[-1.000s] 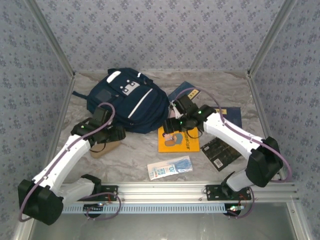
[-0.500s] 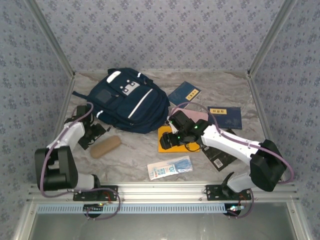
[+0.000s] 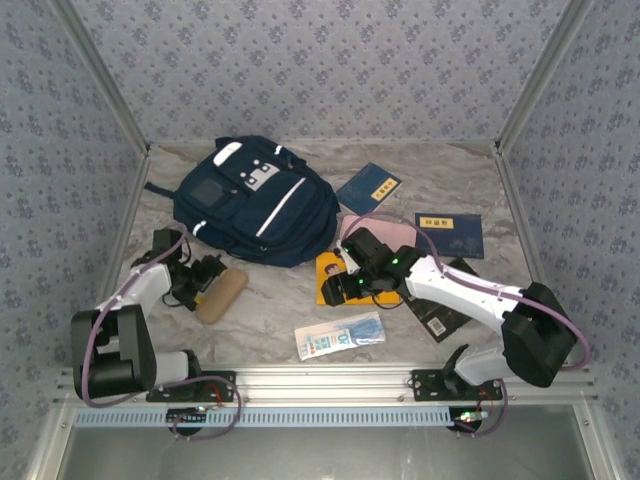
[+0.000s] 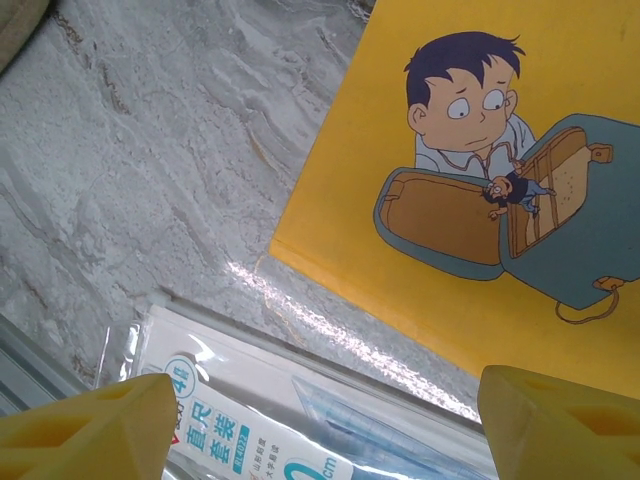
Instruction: Pack books, pencil case, and school supplies into a backpack
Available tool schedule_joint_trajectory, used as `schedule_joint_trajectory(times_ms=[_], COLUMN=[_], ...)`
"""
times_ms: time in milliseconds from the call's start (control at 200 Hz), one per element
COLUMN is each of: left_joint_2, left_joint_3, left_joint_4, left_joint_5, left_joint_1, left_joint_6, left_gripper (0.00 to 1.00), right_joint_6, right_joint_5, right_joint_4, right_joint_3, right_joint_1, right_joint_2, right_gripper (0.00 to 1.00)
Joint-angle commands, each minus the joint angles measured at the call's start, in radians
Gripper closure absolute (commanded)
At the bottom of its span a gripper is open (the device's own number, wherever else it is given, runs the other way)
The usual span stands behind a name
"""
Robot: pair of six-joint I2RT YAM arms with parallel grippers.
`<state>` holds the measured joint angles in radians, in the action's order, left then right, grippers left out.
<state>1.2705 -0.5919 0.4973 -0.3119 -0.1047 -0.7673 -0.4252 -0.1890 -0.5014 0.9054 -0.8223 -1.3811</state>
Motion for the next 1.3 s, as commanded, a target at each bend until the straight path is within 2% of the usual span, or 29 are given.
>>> schedule_joint_trajectory(times_ms=[0, 120, 290, 415, 730, 834, 1119, 1294], left_joint_2=[-0.065, -0.121, -0.117, -0.068, 0.120, 0.171, 0.222, 0.111], left_joint_3=[0.030, 0.043, 0.029, -0.001, -0.150, -0.172, -0.197, -0.226], left_joint_4=[0.005, 0.026, 0.040, 0.055, 0.164, 0.175, 0.159, 0.175], left_joint_5=[-0.075, -0.053, -0.016, 0.015, 0.223, 0.259, 0.248, 0.197], left_joint_1=[0.005, 0.053, 0.145, 0.193, 0.365, 0.384, 0.399, 0.399], left_joint_6=[-0.013, -0.008, -0.010, 0.005, 0.035, 0.035, 0.054, 0.002], left_gripper=[0.14, 0.14, 0.14, 0.14, 0.15, 0.23, 0.52, 0.54], right_joint_6=[0.011, 0.011, 0.014, 0.022, 0.023, 0.019, 0.006, -0.021], right_joint_5=[-0.025, -0.030, -0.037, -0.039, -0.027, -0.015, 0.001, 0.021], right_joint_4=[0.004, 0.009, 0.015, 0.015, 0.008, 0.016, 0.012, 0.074], right_joint_3=[-0.002, -0.001, 0.006, 0.008, -0.006, -0.015, -0.030, -0.051], right_joint_1=[0.005, 0.005, 0.006, 0.006, 0.006, 0.006, 0.007, 0.000], right_joint_2=[0.014, 0.005, -0.013, -0.024, -0.016, -0.014, 0.015, 0.104], right_gripper=[0.19, 0.19, 0.19, 0.19, 0.19, 0.20, 0.21, 0.21])
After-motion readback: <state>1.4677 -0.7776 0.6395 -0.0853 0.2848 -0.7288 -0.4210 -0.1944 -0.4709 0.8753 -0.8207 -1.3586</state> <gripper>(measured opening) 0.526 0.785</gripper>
